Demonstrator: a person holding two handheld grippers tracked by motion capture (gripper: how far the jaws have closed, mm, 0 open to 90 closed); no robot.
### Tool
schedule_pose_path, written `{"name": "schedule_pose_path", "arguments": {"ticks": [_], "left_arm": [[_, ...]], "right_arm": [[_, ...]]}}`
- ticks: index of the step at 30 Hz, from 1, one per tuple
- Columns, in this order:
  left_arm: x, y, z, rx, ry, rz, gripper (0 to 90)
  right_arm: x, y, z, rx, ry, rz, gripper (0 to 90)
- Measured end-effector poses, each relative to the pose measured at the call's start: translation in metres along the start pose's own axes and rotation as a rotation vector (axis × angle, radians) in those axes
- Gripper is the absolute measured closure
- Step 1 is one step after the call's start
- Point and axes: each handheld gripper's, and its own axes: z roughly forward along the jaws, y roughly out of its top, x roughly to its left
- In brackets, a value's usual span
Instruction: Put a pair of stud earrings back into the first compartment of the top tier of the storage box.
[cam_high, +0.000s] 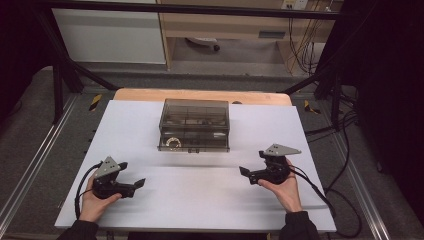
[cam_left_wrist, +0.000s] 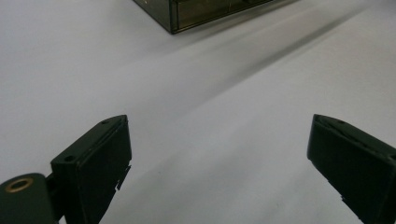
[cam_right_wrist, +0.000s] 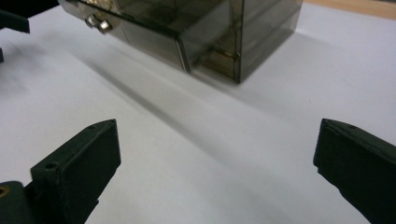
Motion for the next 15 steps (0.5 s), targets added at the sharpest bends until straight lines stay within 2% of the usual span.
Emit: {"name": "schedule_pose_path", "arguments": {"ticks": [8,15], "left_arm": [[-0.001,0.0,0.001,0.003,-0.001,0.002,6.2],[-0.001,0.0,0.001,0.005,-0.003,0.005,6.2]], "right_arm": [[-0.014,-0.031,-0.01,0.021,-0.011,0.022,1.4],[-0.018,-0.04,-0.015,0.024,-0.016,0.037,1.3]]}}
